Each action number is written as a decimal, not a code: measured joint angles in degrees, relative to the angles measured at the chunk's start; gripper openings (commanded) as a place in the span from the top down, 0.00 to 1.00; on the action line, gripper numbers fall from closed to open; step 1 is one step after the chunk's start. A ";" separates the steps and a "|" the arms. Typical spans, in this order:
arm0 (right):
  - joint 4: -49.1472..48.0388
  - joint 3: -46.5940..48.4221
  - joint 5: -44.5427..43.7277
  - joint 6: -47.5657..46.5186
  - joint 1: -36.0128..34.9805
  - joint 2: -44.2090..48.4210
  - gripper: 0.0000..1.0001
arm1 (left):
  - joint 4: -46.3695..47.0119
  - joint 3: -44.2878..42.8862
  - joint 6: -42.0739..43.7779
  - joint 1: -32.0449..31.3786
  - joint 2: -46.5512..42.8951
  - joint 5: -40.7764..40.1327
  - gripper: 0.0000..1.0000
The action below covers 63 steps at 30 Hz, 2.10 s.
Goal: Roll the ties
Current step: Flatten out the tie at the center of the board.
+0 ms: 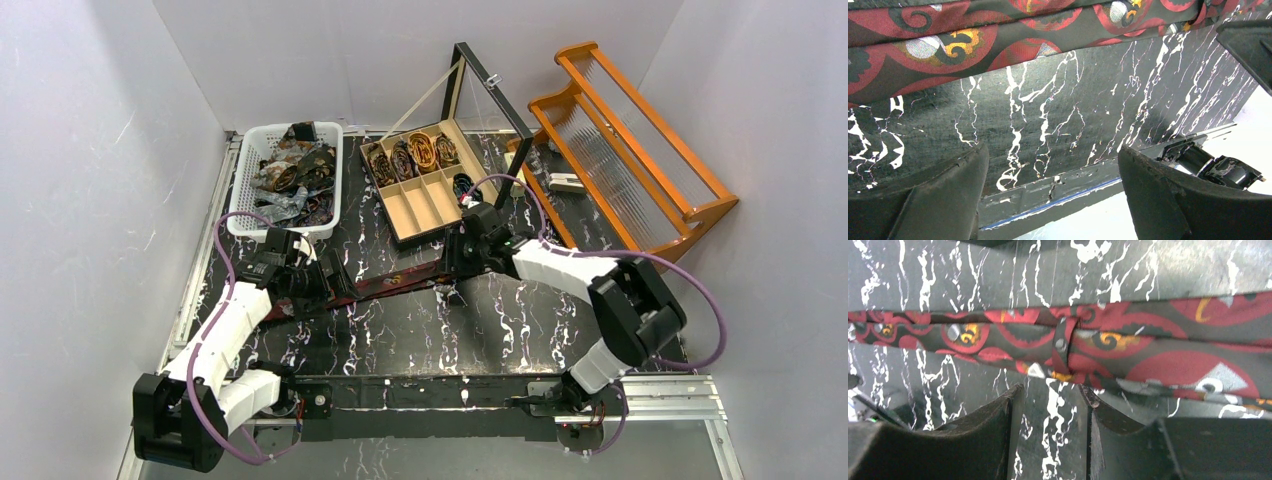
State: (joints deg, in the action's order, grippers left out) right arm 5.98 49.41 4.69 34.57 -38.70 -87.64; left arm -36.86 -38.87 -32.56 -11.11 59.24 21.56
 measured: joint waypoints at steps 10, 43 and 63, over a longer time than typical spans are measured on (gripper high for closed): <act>1.14 4.50 -6.05 -1.84 0.59 -9.55 0.51 | -0.04 0.00 -0.50 0.00 -0.31 -0.11 0.02; 0.52 -5.53 11.28 -11.65 16.09 16.50 0.31 | -3.21 -3.54 -3.15 -0.04 -0.57 -13.53 0.02; -19.37 14.58 20.20 -56.33 -15.26 -18.84 0.05 | -9.51 -5.88 -9.90 -0.04 -5.42 -32.54 0.02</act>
State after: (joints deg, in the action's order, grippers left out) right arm -13.39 63.99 24.88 -21.76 -53.95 -106.48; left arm -46.37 -44.75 -42.46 -11.16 53.82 -10.98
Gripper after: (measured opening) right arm 0.955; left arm 0.983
